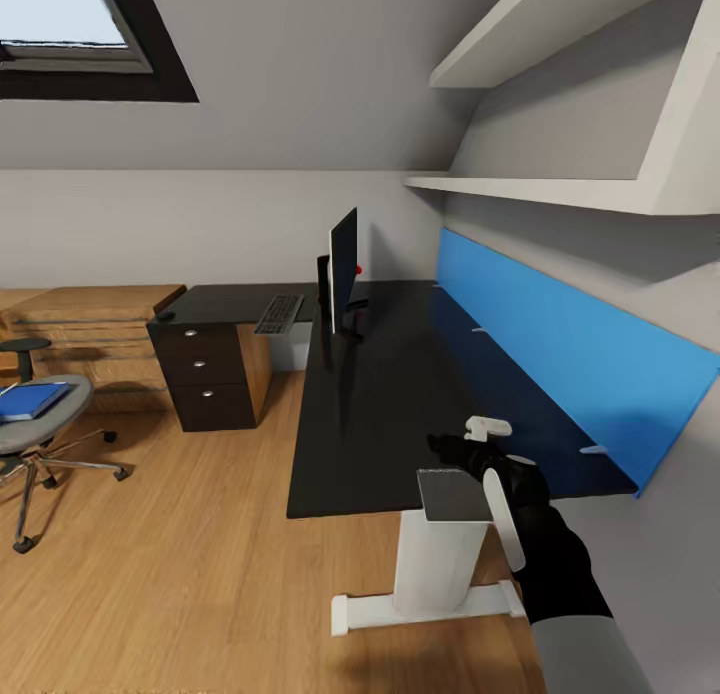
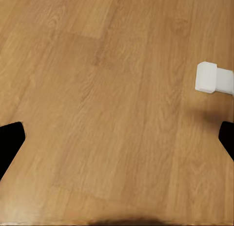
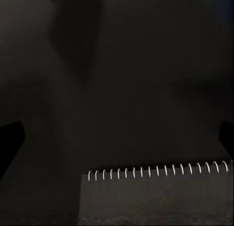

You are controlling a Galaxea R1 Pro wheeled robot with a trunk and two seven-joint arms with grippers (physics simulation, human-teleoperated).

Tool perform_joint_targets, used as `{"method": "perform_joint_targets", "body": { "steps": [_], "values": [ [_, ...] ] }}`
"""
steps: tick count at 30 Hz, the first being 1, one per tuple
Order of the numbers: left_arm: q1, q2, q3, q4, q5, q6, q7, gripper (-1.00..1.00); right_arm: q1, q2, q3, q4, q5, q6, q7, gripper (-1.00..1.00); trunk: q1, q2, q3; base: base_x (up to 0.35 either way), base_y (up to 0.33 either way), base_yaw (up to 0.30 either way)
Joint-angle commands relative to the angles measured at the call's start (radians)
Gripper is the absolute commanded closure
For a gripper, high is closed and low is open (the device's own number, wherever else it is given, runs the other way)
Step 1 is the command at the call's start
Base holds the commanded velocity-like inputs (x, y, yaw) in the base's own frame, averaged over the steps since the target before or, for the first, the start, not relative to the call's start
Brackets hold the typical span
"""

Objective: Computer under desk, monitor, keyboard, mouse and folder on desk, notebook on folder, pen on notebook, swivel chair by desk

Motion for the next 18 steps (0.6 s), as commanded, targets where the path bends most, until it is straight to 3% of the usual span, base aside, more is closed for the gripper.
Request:
{"method": "perform_joint_targets", "body": {
  "steps": [1,18],
  "values": [
    [-0.001,-0.001,0.006,0.000,-0.003,-0.003,0.000,-1.00,0.000,0.001,-0.002,-0.003,-0.010,0.003,-0.003,-1.00,-0.001,-0.001,-0.001,-0.314,0.000,0.000],
    [-0.001,-0.001,0.006,0.000,-0.003,-0.002,-0.001,-1.00,0.022,0.000,-0.002,0.026,-0.036,-0.007,0.007,-1.00,-0.001,-0.001,-0.001,-0.319,0.000,0.000]
  ]
}}
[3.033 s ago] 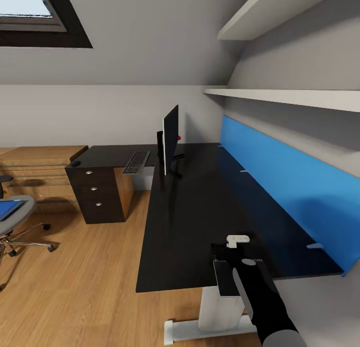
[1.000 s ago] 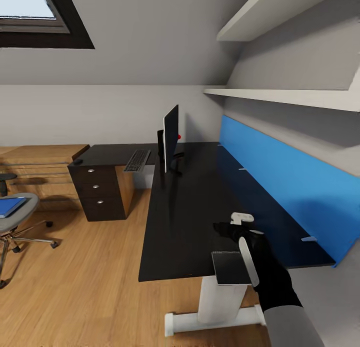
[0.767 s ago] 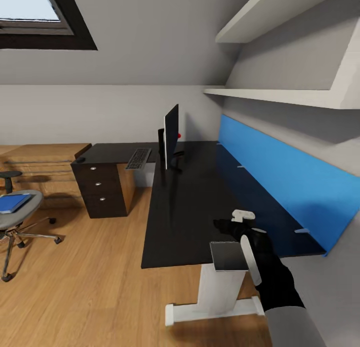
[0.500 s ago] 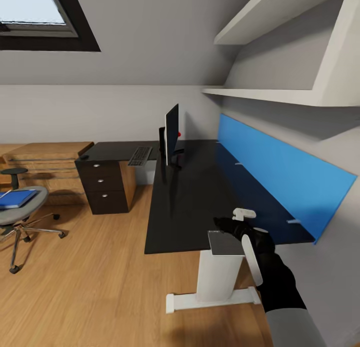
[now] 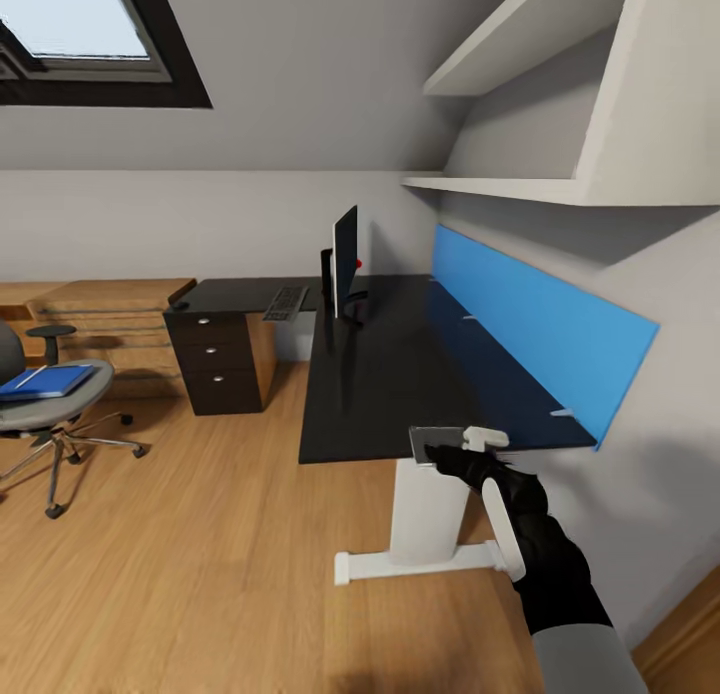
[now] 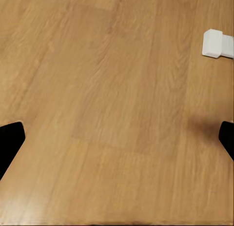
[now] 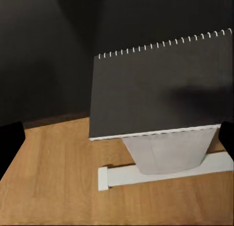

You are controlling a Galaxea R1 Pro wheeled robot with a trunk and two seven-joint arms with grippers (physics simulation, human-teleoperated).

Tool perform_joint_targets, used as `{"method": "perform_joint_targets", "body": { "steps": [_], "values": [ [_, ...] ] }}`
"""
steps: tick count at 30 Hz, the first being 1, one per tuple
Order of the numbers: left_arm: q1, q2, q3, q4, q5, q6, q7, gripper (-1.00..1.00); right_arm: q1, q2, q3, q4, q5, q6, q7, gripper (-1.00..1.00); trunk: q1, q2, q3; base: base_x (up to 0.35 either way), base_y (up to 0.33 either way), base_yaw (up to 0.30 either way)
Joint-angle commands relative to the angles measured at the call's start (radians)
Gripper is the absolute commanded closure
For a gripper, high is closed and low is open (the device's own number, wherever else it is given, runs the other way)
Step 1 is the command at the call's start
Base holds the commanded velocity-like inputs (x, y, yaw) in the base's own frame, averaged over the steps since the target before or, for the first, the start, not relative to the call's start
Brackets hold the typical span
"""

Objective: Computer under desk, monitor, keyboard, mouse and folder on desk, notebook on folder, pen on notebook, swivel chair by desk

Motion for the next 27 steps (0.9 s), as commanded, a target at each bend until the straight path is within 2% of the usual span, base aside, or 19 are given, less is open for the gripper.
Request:
{"method": "perform_joint_targets", "body": {
  "steps": [1,11,15,19,23,27],
  "values": [
    [-0.001,-0.001,0.006,0.000,-0.003,-0.002,0.000,-1.00,0.000,0.001,-0.002,0.003,-0.012,0.004,-0.002,-1.00,-0.001,-0.001,-0.001,-0.321,0.000,0.000],
    [-0.001,-0.001,0.006,0.000,-0.002,-0.002,-0.001,-1.00,0.008,-0.001,-0.014,0.047,-0.035,0.002,-0.002,-1.00,-0.001,-0.001,-0.001,-0.304,0.000,0.000],
    [-0.001,-0.001,0.007,0.000,-0.002,-0.003,-0.001,-1.00,0.009,-0.002,-0.048,0.075,-0.048,0.001,-0.001,-1.00,-0.001,-0.001,-0.001,-0.133,0.000,0.000],
    [-0.001,-0.001,0.007,0.000,-0.002,-0.004,-0.001,-1.00,0.010,-0.004,-0.094,0.112,-0.078,-0.004,0.010,-1.00,-0.001,-0.001,-0.001,-0.055,0.000,0.000],
    [-0.001,-0.001,0.007,0.000,-0.002,-0.004,-0.002,-1.00,0.010,-0.020,-0.134,0.146,-0.113,-0.015,0.055,-1.00,-0.001,-0.001,-0.001,-0.022,0.000,0.000],
    [-0.001,0.000,0.007,0.000,-0.002,-0.005,-0.001,-1.00,0.010,-0.047,-0.157,0.189,-0.134,-0.023,0.141,-1.00,-0.001,-0.001,-0.001,-0.009,0.000,0.000]
  ]
}}
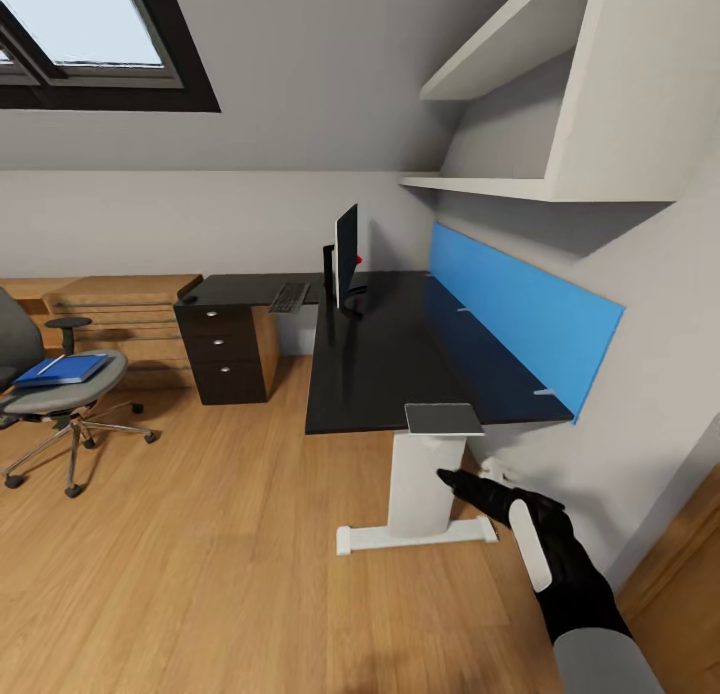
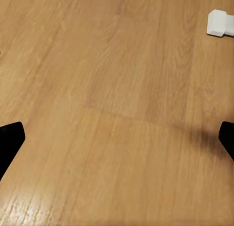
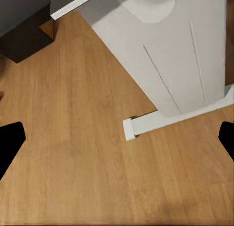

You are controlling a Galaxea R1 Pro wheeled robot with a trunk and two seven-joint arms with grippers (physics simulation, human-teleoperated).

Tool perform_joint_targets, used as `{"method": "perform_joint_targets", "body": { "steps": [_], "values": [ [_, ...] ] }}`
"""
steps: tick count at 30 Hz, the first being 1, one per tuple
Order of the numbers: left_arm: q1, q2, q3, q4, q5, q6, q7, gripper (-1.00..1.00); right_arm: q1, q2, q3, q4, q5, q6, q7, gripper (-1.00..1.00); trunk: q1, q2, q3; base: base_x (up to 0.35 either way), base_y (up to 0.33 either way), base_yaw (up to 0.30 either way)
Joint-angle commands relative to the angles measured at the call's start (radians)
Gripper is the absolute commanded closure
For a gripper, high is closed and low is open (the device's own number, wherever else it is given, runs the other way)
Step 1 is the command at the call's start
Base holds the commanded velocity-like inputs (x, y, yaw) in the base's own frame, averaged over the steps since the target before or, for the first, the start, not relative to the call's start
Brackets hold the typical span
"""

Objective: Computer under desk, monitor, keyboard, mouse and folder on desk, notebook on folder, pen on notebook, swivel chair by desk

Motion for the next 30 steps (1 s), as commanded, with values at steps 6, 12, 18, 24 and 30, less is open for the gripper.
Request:
{"method": "perform_joint_targets", "body": {
  "steps": [6,12,18,24,30],
  "values": [
    [-0.001,0.000,0.007,0.000,-0.002,-0.003,0.000,-1.00,-0.001,-0.043,-0.066,0.084,-0.019,-0.028,0.165,-1.00,0.000,-0.001,-0.001,-0.003,0.000,0.000],
    [-0.001,0.001,0.007,0.000,-0.002,-0.004,0.000,-1.00,-0.001,-0.061,-0.151,0.142,-0.044,-0.054,0.325,-1.00,0.000,-0.001,-0.001,0.000,0.000,0.000],
    [-0.001,0.002,0.008,0.000,-0.002,-0.004,0.000,-1.00,-0.001,-0.064,-0.248,0.191,-0.068,-0.061,0.428,-1.00,0.000,-0.001,-0.001,0.000,0.000,0.000],
    [0.000,0.002,0.008,0.000,-0.003,-0.004,0.000,-1.00,-0.001,-0.063,-0.355,0.242,-0.096,-0.061,0.459,-1.00,0.000,-0.001,-0.001,0.000,0.000,0.000],
    [-0.001,0.002,0.008,0.000,-0.003,-0.004,-0.001,-1.00,-0.001,-0.063,-0.402,0.264,-0.118,-0.059,0.468,-1.00,0.000,-0.001,-0.001,0.000,0.000,0.000]
  ]
}}
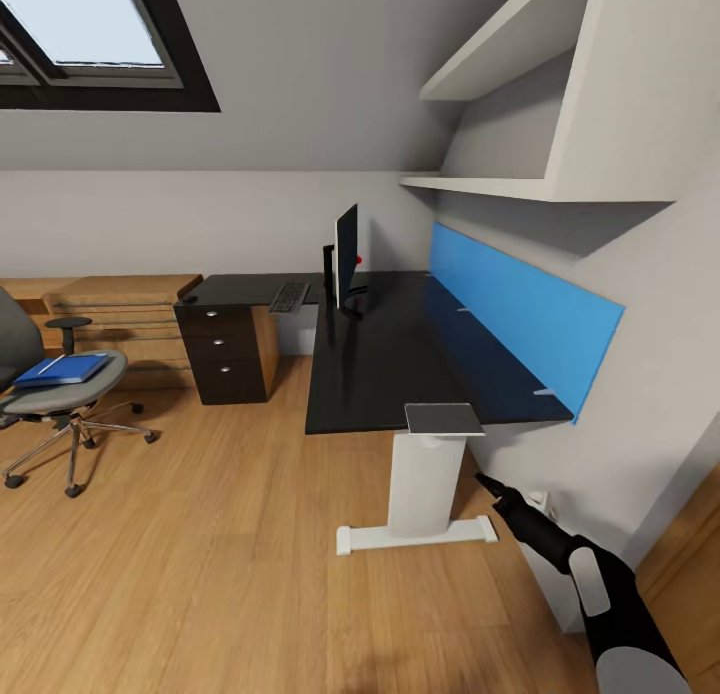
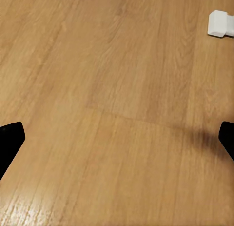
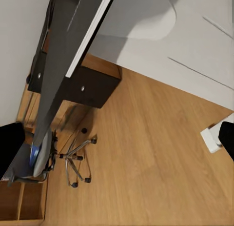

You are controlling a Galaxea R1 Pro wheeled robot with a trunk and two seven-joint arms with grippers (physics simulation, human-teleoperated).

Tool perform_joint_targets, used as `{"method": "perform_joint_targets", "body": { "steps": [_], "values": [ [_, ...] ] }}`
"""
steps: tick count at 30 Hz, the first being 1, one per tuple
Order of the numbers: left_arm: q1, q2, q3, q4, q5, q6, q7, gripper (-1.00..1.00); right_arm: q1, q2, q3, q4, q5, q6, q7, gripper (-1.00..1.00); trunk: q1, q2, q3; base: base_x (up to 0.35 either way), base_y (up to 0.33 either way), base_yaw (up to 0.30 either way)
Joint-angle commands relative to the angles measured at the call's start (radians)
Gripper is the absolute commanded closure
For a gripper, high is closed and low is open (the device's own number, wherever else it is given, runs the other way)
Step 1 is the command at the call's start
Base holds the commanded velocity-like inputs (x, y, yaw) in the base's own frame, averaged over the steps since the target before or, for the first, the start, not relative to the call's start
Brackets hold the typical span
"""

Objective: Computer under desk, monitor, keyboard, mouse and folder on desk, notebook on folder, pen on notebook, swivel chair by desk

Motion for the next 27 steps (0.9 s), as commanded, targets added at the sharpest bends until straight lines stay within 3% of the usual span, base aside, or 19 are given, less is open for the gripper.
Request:
{"method": "perform_joint_targets", "body": {
  "steps": [1,8,20,27],
  "values": [
    [-0.001,-0.001,0.006,0.000,-0.003,-0.003,0.000,-1.00,-0.001,0.001,-0.006,0.002,-0.006,0.007,0.003,-1.00,0.000,0.000,-0.001,0.000,0.000,0.000],
    [-0.001,-0.001,0.006,0.000,-0.003,-0.003,-0.001,-1.00,-0.001,0.017,-0.021,0.009,-0.044,0.005,0.011,-1.00,0.000,0.000,-0.001,0.000,0.000,0.000],
    [0.000,-0.002,0.005,0.000,-0.004,-0.005,-0.002,-1.00,-0.001,0.025,-0.024,0.021,-0.231,0.003,0.032,-1.00,0.000,0.000,-0.001,0.000,0.000,0.000],
    [-0.001,-0.001,0.005,0.000,-0.004,-0.005,-0.001,-1.00,-0.001,0.024,-0.023,0.044,-0.267,0.004,0.083,-1.00,0.000,0.000,-0.001,0.000,0.000,0.000]
  ]
}}
